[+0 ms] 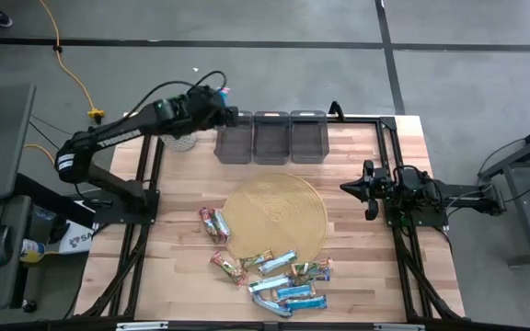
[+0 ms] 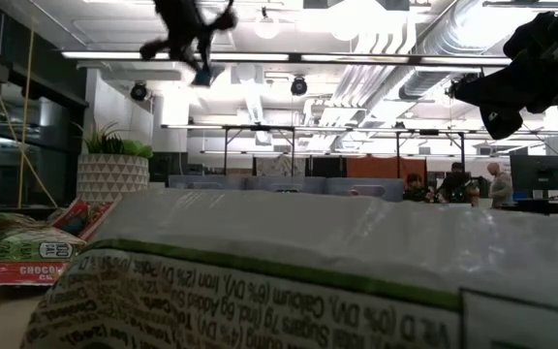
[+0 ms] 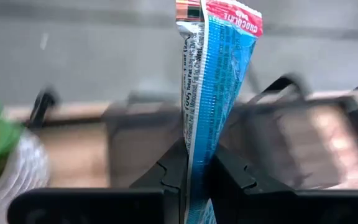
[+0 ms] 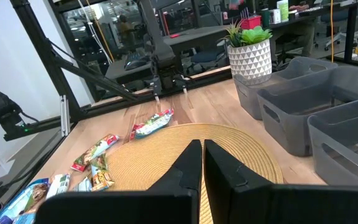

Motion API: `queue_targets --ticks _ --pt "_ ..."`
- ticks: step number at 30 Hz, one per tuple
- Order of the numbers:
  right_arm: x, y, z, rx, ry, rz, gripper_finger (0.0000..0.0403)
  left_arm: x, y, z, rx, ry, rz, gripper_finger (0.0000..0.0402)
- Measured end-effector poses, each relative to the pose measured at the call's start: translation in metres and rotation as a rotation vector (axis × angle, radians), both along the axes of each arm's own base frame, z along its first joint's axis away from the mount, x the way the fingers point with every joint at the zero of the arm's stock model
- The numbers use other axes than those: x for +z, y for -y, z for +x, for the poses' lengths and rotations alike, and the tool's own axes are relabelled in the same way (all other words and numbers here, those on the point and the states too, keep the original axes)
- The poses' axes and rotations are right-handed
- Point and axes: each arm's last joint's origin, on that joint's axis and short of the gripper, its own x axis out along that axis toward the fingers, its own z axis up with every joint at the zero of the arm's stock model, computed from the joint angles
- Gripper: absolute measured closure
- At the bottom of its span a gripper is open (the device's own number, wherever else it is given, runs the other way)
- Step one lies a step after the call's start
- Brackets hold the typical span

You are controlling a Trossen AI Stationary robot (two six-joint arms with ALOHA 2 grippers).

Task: Pick and place Granola Bars by type
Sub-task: Put the red granola bar into the left black bin

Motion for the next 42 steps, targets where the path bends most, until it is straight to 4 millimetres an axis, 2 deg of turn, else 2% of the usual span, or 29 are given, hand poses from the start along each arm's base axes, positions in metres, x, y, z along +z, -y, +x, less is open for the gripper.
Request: queue_targets --ticks 5,9,15,21,25,34,37,42 --pt "0.000 0.000 0.000 0.000 0.000 0.000 0.0402 -0.020 -0.033 -0.001 0.010 -0.020 -0.107 0.0357" --pt "0.000 0.000 0.000 0.000 0.000 0.000 0.0402 -0.044 -0.052 0.012 -0.026 -0.043 -0.204 0.0357" --pt "0.000 0.000 0.000 0.000 0.000 0.000 0.0402 -0.087 -0.065 0.035 -0.041 -0.155 -0.321 0.0357" --pt "0.000 0.000 0.000 0.000 0.002 0.000 0.0402 -0.117 -0.073 0.047 -0.043 -0.221 -0.387 0.0357" --pt "0.000 0.000 0.000 -0.002 0.002 0.000 0.0402 -0.128 -0.077 0.050 -0.015 -0.268 -0.377 0.0357" --pt "0.000 0.000 0.000 -0.003 0.002 0.000 0.0402 -0.137 -0.097 0.034 -0.053 -0.280 -0.423 0.0348" --pt "0.000 0.000 0.000 -0.003 0.002 -0.001 0.0402 -0.144 -0.098 0.029 -0.063 -0.305 -0.447 0.0322" --pt "0.000 0.000 0.000 -0.003 0.002 0.000 0.0402 -0.145 -0.099 0.032 -0.140 -0.288 -0.427 0.0256"
